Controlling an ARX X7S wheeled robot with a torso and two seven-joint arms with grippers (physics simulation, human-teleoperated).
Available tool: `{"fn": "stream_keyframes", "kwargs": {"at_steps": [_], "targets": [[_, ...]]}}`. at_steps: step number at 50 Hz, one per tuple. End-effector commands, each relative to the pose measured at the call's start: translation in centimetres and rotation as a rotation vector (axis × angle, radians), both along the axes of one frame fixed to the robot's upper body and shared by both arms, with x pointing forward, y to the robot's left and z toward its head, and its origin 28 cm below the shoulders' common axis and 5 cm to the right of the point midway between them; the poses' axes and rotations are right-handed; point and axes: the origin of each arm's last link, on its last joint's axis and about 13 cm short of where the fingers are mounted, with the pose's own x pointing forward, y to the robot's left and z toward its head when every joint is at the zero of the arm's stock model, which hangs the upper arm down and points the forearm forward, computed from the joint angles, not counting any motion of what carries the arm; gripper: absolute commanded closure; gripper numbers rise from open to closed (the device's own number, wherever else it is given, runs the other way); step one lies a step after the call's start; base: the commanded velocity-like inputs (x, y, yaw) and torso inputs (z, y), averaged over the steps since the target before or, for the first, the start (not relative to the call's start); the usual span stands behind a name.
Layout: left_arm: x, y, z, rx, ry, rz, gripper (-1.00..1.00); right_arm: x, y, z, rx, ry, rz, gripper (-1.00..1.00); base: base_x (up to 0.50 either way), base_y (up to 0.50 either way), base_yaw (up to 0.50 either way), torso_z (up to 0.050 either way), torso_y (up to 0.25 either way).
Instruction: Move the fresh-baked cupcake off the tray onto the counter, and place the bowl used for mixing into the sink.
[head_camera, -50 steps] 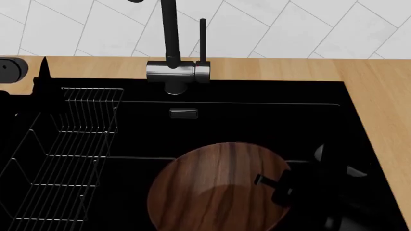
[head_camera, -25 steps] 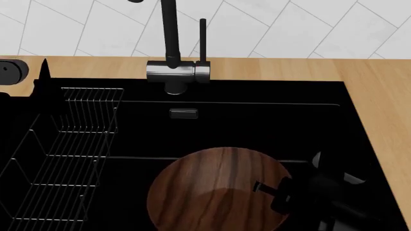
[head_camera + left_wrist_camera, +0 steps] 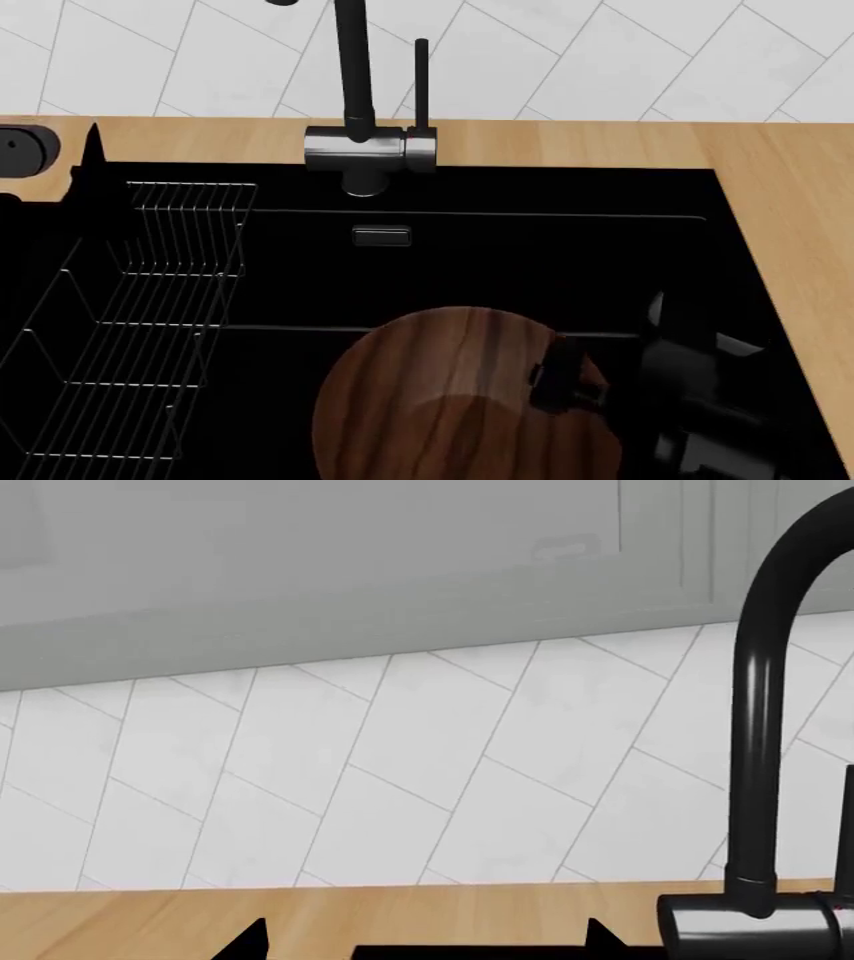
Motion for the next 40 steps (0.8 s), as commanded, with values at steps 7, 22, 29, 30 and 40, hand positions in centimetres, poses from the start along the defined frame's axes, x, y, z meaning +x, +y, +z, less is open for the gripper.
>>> {"fn": "stream_keyframes", "kwargs": {"at_steps": [7,22,29,30,40], "targets": [[-0.2,-0.1,0.3,0.005,-0.003,-0.003,-1.00,-0.7,-0.1,4.5,-0.064,-0.086,0.014,-1.00,0.00,0.00,0.00,0.000,0.000],[-0.4,-0.2,0.6,0.005,-0.010,-0.006,-1.00,-2.8,-0.6,8.5,-0.117,-0.167,0.012,-1.00,0.00,0.00,0.00,0.000,0.000],[-0.5,-0.2,0.6,0.007,-0.013,-0.006,-1.00,-4.0,-1.0,10.3,-0.153,-0.206,-0.002,-1.00,0.00,0.00,0.00,0.000,0.000],[-0.4,-0.2,0.5,0.006,-0.012,-0.007,-1.00,-4.4,-1.1,10.9,-0.162,-0.218,-0.003,-1.00,0.00,0.00,0.00,0.000,0.000],[-0.6,-0.2,0.6,0.008,-0.014,-0.009,-1.00,-6.5,-1.5,13.1,-0.212,-0.266,-0.026,-1.00,0.00,0.00,0.00,0.000,0.000]]}}
